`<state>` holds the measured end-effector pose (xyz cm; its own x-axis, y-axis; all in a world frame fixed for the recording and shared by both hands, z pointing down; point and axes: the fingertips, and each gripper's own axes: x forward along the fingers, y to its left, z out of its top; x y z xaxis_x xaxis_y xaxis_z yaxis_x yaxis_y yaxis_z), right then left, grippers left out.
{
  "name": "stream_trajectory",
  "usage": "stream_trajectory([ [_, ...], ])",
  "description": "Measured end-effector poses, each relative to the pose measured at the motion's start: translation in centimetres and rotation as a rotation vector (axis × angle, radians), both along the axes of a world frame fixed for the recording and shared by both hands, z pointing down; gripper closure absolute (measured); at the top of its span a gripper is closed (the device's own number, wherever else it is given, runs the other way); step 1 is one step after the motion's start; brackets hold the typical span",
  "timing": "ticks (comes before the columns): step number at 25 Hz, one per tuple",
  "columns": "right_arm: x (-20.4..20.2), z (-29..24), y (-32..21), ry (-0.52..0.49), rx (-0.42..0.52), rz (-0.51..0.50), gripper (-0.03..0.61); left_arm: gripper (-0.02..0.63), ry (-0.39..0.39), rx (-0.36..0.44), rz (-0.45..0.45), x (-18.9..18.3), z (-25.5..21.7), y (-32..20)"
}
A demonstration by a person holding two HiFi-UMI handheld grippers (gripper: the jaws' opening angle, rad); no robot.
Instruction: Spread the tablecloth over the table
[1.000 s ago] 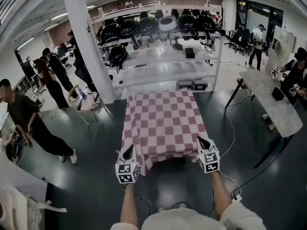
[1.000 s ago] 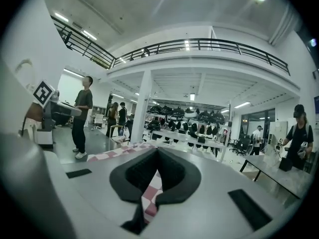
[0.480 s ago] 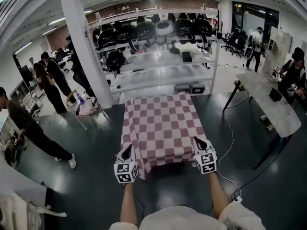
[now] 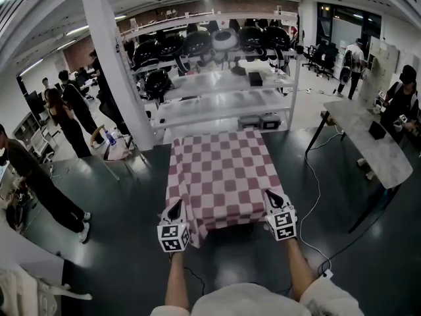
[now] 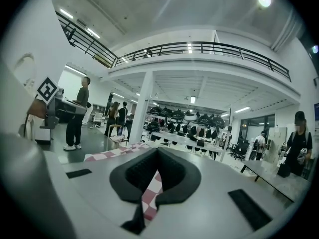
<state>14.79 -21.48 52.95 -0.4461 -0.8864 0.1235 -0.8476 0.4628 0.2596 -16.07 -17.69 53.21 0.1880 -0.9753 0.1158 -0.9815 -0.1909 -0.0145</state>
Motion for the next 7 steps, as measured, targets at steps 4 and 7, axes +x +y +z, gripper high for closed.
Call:
stream_trajectory([
  [4, -0.02, 0.33, -0.1, 0.0, 0.007, 0.005, 0.565, 0.588, 0.0, 0.0, 0.003, 0.12, 0.19, -0.13],
  [7, 0.03, 0.68, -0.12, 0.0, 0.003, 0.005, 0.565, 0.588, 0.0, -0.001, 0.005, 0.25, 0.52, -0.21],
])
